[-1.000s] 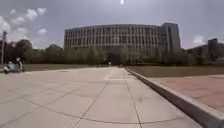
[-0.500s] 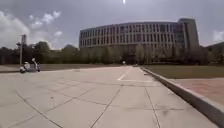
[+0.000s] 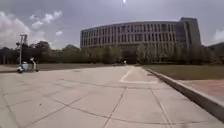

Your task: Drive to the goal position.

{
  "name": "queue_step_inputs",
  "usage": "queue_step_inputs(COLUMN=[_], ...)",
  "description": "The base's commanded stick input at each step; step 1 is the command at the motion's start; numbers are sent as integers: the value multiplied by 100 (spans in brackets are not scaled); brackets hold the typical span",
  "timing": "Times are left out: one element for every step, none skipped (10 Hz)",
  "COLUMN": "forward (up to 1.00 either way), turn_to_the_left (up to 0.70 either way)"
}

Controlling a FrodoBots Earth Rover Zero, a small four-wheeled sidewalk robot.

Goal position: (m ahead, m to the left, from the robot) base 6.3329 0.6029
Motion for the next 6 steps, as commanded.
queue_step_inputs(forward=[70,70,70,70,70,70], turn_to_the_left=[3,-4,-11,-18,-25,-31])
